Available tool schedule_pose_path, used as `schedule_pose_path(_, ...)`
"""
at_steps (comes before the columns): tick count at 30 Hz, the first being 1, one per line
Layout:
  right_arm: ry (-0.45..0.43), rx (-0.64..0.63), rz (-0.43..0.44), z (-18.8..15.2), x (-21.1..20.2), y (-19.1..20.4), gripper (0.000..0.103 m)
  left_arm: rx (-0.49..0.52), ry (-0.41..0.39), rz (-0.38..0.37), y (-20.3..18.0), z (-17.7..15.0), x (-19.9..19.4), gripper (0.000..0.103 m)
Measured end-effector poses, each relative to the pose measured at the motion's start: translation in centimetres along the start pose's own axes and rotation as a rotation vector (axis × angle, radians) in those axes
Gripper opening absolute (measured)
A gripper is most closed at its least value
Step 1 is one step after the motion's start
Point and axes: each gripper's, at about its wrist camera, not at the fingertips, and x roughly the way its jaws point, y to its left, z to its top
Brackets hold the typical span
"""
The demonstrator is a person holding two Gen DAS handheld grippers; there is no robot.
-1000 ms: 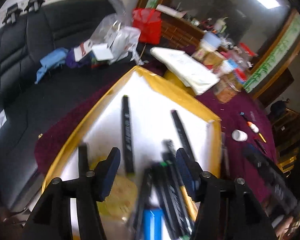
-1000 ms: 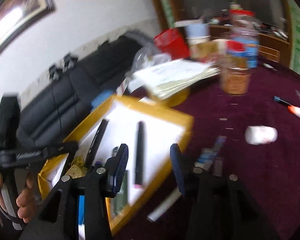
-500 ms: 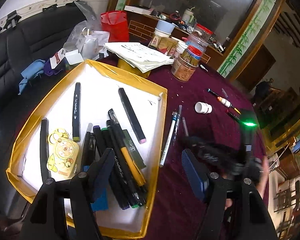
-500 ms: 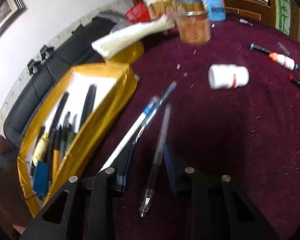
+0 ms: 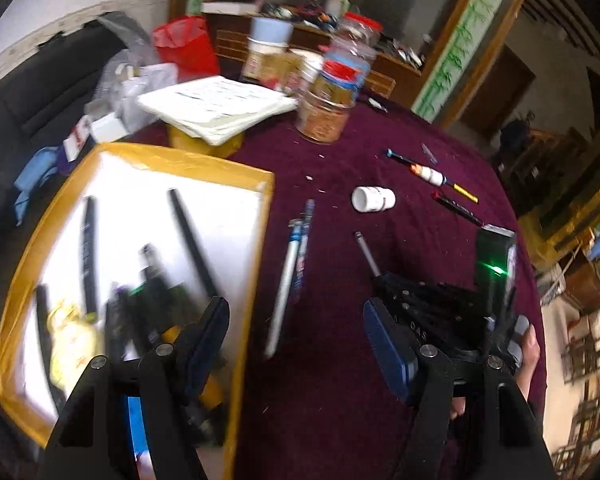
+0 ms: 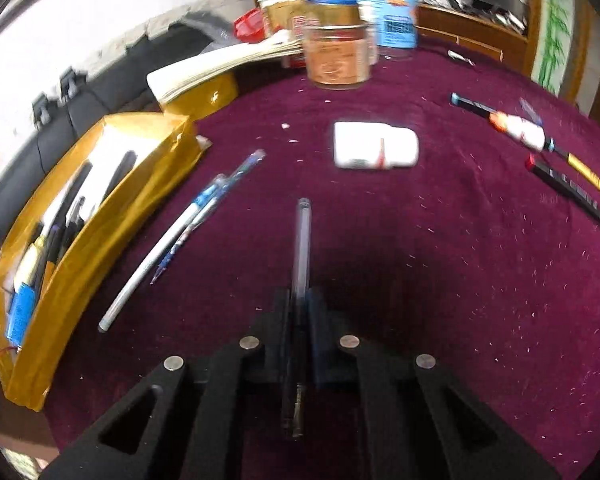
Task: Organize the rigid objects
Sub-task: 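Grasp a clear pen with the right tool while the left tool grasps a clear pen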
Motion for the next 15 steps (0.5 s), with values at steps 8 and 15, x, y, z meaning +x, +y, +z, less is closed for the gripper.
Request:
schedule_pose_path(8, 0.007, 0.084, 0.12, 0.3, 0.3, -1.8, 0.009, 0.001, 0.16, -0.027, -1.9, 5.9, 9.2, 0.056)
schedule_pose_path(15, 0.016, 0.131, 0.154, 0.4, 0.4, -2.5, 0.009, -0.05, 0.233, -0.022, -1.8, 7.0, 14.4, 0.04)
